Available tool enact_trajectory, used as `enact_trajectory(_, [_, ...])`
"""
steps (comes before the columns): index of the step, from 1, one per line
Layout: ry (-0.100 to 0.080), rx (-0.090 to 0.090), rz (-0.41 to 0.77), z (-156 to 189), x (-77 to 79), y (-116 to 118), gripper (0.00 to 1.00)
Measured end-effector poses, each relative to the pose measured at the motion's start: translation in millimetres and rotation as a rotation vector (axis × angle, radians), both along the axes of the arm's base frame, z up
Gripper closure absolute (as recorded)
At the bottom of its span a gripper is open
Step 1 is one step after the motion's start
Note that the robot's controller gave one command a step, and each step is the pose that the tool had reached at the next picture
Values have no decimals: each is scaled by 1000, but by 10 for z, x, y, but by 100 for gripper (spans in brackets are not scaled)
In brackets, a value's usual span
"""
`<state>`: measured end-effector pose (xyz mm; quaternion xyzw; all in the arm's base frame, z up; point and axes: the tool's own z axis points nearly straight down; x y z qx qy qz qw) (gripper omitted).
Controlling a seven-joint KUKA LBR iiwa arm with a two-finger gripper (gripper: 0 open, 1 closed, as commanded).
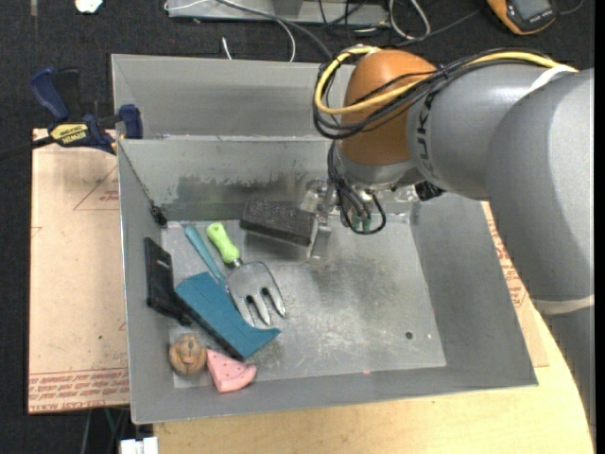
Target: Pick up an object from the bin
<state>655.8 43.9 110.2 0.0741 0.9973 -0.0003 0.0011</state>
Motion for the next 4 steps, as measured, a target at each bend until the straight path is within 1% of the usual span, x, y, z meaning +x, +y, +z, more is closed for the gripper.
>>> enact_trajectory(2, [-1, 0, 2, 262, 2, 5, 100])
enact_trajectory(3, [4, 0, 2, 626, -8, 6, 100])
enact_trajectory(4, [-6, 1, 2, 1102, 14, 5, 100])
